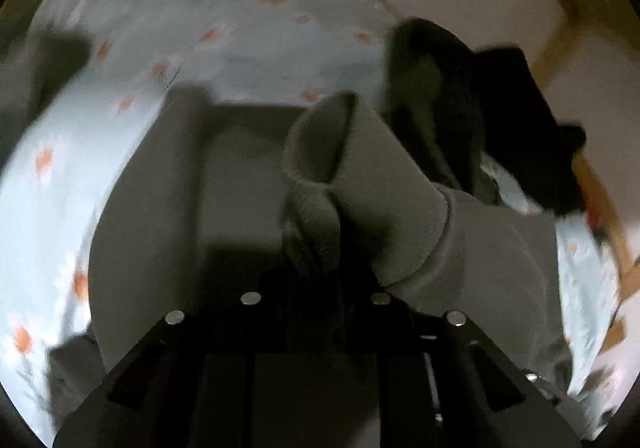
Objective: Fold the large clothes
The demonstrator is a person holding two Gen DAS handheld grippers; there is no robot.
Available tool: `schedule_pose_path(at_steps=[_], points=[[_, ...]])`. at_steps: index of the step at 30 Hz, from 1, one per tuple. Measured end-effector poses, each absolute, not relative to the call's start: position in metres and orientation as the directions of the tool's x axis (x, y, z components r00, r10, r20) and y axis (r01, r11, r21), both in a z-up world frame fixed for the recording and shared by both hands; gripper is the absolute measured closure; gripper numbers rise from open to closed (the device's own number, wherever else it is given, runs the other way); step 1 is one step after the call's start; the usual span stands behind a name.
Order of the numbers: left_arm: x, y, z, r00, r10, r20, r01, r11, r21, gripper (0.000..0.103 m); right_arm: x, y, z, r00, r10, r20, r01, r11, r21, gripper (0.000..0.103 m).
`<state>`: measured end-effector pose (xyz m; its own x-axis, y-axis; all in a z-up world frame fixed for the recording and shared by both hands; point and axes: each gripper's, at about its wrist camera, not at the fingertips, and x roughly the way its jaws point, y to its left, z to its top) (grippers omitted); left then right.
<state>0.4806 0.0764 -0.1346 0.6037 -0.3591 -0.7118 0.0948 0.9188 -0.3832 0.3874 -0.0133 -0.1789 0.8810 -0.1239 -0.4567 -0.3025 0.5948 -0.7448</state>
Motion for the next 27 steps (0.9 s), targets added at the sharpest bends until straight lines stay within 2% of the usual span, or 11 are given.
schedule_pose_path(at_steps=[5, 7, 9, 11, 14, 15, 16, 18, 19, 23, 27], points=[[0.485, 0.114, -0.132, 0.682, -0.331, -0.652, -0.028, 0.879, -0.476, 0.070, 0.381, 0.005, -0.181, 0.889, -0.142, -0.434, -0.282, 0.577, -0.767, 0.087], [0.484, 0.134, -0.114, 0.727, -0.310, -0.612, -0.071, 0.853, -0.517, 0.051, 0.372, 0.003, -0.180, 0.893, -0.139, -0.428, -0.277, 0.579, -0.767, 0.085], [0.477, 0.149, -0.099, 0.769, -0.341, -0.541, -0.043, 0.816, -0.576, 0.044, 0.363, 0.000, -0.175, 0.901, -0.130, -0.415, -0.268, 0.585, -0.766, 0.078], [0.470, 0.156, -0.081, 0.789, -0.391, -0.474, 0.011, 0.780, -0.625, 0.028, 0.358, 0.005, -0.172, 0.912, -0.127, -0.391, -0.254, 0.574, -0.779, 0.068], [0.462, 0.156, -0.065, 0.790, -0.464, -0.401, 0.101, 0.743, -0.662, 0.009, 0.357, 0.016, -0.173, 0.914, -0.134, -0.384, -0.251, 0.555, -0.793, 0.067], [0.464, 0.146, -0.064, 0.766, -0.494, -0.410, 0.137, 0.750, -0.648, 0.009, 0.356, 0.020, -0.169, 0.906, -0.108, -0.410, -0.278, 0.578, -0.767, 0.067], [0.464, 0.137, -0.066, 0.746, -0.505, -0.433, 0.152, 0.763, -0.629, 0.009, 0.355, 0.022, -0.165, 0.888, -0.063, -0.456, -0.327, 0.611, -0.721, 0.059], [0.472, 0.119, -0.078, 0.698, -0.499, -0.514, 0.155, 0.806, -0.572, 0.009, 0.354, 0.017, -0.152, 0.859, 0.001, -0.512, -0.371, 0.691, -0.621, 0.030], [0.478, 0.110, -0.089, 0.674, -0.477, -0.563, 0.143, 0.833, -0.535, 0.009, 0.354, 0.009, -0.147, 0.851, 0.027, -0.524, -0.376, 0.727, -0.574, 0.005], [0.505, 0.091, -0.128, 0.577, -0.452, -0.680, 0.108, 0.868, -0.485, 0.009, 0.349, -0.041, -0.122, 0.792, 0.160, -0.589, -0.418, 0.846, -0.332, 0.003], [0.513, 0.067, -0.139, 0.585, -0.308, -0.750, 0.122, 0.948, -0.294, 0.009, 0.371, -0.125, -0.101, 0.805, 0.039, -0.593, -0.222, 0.945, -0.239, 0.003]])
